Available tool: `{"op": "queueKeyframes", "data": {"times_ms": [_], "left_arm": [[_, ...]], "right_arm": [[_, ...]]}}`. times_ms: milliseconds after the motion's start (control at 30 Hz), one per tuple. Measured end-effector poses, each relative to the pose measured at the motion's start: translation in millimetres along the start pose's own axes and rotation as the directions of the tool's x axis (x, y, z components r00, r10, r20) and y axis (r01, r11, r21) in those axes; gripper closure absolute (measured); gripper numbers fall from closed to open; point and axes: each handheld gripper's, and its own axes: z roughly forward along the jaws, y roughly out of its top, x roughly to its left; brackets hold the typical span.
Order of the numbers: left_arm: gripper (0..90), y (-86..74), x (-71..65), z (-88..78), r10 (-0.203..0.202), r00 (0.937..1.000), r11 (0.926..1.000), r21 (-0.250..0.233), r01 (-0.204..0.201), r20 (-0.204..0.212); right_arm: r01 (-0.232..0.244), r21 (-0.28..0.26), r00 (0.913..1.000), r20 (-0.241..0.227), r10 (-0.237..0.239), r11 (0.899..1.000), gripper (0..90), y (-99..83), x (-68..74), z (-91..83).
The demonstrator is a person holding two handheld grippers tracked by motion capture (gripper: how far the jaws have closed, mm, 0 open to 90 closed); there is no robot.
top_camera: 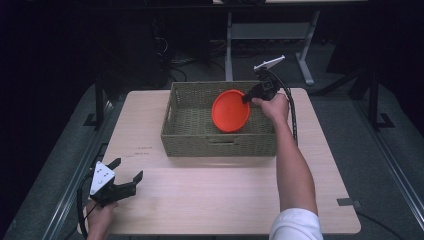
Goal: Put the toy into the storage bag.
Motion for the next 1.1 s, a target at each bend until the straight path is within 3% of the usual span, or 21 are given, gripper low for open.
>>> {"op": "queueKeyframes", "data": {"times_ms": [800, 1100], "left_arm": [[12.7, -1.5, 1.6, -2.1, -0.007, 1.0000, 1.0000, 0.005, 0.007, -0.006], [12.7, -1.0, 0.8, -1.6, -0.003, 1.0000, 1.0000, 0.006, 0.003, -0.006]], "right_arm": [[-0.042, 0.092, 0.9986, 0.035, 0.039, 0.995, 81.8, -3.9, -15.8, 30.2], [-0.069, 0.118, 0.9963, 0.058, 0.063, 0.991, 81.6, -4.4, -17.9, 32.7]]}}
